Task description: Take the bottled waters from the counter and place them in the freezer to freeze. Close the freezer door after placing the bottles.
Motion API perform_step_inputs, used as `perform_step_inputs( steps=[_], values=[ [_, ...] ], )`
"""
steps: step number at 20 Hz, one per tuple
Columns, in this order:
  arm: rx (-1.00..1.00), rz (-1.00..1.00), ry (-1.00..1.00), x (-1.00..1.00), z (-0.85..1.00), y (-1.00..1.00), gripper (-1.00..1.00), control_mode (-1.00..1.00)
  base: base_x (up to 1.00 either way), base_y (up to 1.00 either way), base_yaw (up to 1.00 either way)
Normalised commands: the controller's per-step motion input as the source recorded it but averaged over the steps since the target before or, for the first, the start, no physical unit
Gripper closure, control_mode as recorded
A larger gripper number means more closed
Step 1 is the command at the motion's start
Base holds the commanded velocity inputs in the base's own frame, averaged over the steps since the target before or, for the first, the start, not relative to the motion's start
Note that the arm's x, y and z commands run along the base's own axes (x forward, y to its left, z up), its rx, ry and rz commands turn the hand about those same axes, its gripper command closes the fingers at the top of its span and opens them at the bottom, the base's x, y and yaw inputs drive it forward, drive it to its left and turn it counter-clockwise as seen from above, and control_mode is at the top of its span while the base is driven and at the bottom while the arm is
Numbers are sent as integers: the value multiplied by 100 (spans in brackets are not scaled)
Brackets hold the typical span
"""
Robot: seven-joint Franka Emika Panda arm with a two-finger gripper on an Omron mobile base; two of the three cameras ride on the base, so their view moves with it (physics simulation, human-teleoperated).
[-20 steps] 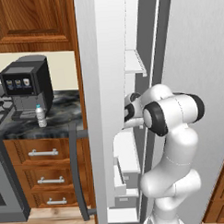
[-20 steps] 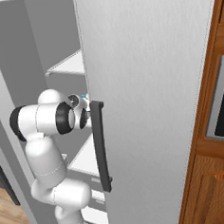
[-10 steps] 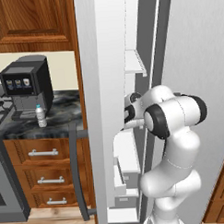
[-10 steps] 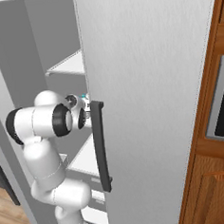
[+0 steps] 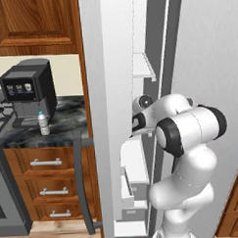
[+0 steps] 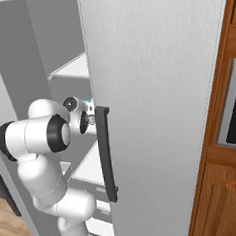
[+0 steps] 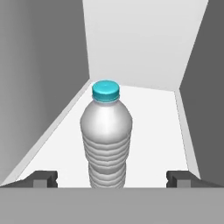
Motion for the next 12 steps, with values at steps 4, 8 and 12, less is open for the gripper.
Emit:
perform_step_inputs(
  steps=[4, 8, 12],
  values=[
    [0, -3, 0, 0, 10, 25, -100, -100, 0, 0, 0],
    [0, -6, 0, 0, 0, 0, -100, -100, 0, 0, 0],
    [0, -1, 0, -8, 0, 0, -100, -100, 0, 0, 0]
  ],
)
